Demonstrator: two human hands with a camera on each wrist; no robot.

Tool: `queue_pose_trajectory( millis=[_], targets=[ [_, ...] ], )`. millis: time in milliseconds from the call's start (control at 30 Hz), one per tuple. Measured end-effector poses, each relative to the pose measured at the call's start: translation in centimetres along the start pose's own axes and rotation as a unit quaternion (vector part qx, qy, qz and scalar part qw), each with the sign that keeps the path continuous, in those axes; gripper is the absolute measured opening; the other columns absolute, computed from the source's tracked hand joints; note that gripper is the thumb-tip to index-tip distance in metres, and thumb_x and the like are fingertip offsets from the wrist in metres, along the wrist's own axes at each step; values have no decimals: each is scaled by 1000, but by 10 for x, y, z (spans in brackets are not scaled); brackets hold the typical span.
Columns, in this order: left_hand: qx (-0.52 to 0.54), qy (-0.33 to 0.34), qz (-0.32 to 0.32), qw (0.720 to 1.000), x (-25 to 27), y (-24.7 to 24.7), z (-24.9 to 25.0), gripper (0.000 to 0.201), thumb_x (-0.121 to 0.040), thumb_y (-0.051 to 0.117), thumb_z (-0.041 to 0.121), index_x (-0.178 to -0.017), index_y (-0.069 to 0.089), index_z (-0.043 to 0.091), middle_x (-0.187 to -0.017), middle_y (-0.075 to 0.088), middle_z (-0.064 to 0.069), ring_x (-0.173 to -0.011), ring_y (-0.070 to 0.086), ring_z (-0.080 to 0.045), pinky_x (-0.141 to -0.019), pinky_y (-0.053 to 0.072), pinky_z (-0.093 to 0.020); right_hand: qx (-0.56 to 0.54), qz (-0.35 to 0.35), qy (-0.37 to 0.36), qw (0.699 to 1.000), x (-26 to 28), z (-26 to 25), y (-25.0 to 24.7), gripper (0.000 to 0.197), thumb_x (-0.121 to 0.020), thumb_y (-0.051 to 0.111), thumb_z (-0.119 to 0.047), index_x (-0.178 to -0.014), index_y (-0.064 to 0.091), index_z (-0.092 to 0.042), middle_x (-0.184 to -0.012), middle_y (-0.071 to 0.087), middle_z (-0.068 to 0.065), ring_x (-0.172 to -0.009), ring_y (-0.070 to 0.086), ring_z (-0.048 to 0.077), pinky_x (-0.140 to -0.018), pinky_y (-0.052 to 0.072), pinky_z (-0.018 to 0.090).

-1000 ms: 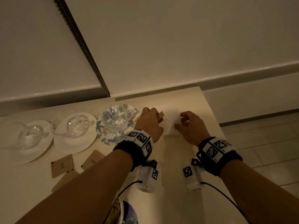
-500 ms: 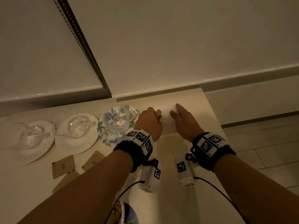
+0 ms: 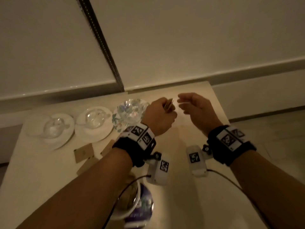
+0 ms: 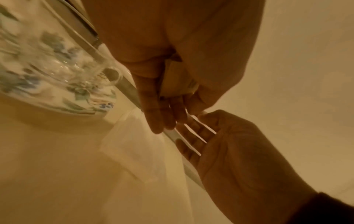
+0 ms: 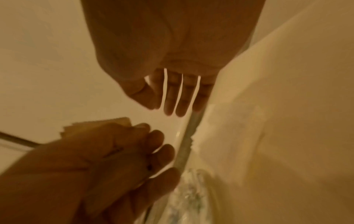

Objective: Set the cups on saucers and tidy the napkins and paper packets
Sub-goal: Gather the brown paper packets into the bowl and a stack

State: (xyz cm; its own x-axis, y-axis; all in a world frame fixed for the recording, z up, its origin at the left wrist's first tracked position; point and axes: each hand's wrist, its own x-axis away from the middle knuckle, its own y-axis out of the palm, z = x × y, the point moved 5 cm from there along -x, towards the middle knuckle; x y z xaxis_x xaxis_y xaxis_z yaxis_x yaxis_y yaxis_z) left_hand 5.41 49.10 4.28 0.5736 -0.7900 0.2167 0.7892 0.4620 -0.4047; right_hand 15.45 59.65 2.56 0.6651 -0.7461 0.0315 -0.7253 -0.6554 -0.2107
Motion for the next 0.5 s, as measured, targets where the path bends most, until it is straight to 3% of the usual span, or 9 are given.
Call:
queue_pose_trajectory(
  millis=[67, 133, 233, 300, 400, 500],
  targets=[
    [47, -3, -36, 998, 25, -9, 7, 22, -83, 60, -6, -84, 59, 16, -75, 67, -7, -68, 68, -24, -62, 60, -44, -18, -71, -63, 995, 24, -36, 14, 16, -90, 64, -4, -101, 70, -14, -93, 72, -1, -86, 67, 6, -75, 50, 21],
    [76, -12, -66, 995, 54, -21, 9, 27, -84, 59, -9, -92, 62, 17, -76, 69, -6, -66, 69, -19, -59, 60, -37, 14, -138, -117, 983, 51, -63, 31, 9, -88, 69, -15, -93, 73, -19, -93, 73, -8, -90, 68, 7, -79, 53, 21],
    [139, -49, -86, 985, 104, -40, -6, 22, -85, 57, -12, -95, 64, 6, -78, 70, -9, -70, 70, -20, -63, 61, -35, 79, -133, -107, 982, 89, -70, 48, 16, -82, 76, -28, -96, 75, -20, -98, 70, -8, -91, 67, 7, -76, 54, 21],
    [182, -78, -101, 975, 143, -48, -23, 16, -87, 55, -10, -91, 64, 2, -76, 71, -8, -71, 71, -21, -63, 60, -37, 91, -135, -84, 983, 118, -63, 63, 15, -81, 78, -22, -95, 74, -16, -92, 68, -9, -84, 65, 3, -71, 53, 19],
    [277, -130, -127, 944, 200, -49, -48, 15, -89, 52, -1, -95, 65, 5, -86, 72, -11, -75, 70, -22, -64, 58, -35, 90, -182, -34, 979, 166, -55, 88, 11, -81, 77, -17, -90, 71, -19, -83, 65, -14, -77, 63, 2, -73, 51, 22],
    [382, -158, -163, 896, 251, -47, -64, 28, -81, 59, 27, -105, 70, 20, -103, 63, -19, -73, 64, -23, -57, 54, -32, 97, -201, 1, 975, 213, -52, 109, 12, -81, 78, -23, -82, 68, -31, -78, 66, -14, -73, 62, -1, -72, 51, 21]
  ],
)
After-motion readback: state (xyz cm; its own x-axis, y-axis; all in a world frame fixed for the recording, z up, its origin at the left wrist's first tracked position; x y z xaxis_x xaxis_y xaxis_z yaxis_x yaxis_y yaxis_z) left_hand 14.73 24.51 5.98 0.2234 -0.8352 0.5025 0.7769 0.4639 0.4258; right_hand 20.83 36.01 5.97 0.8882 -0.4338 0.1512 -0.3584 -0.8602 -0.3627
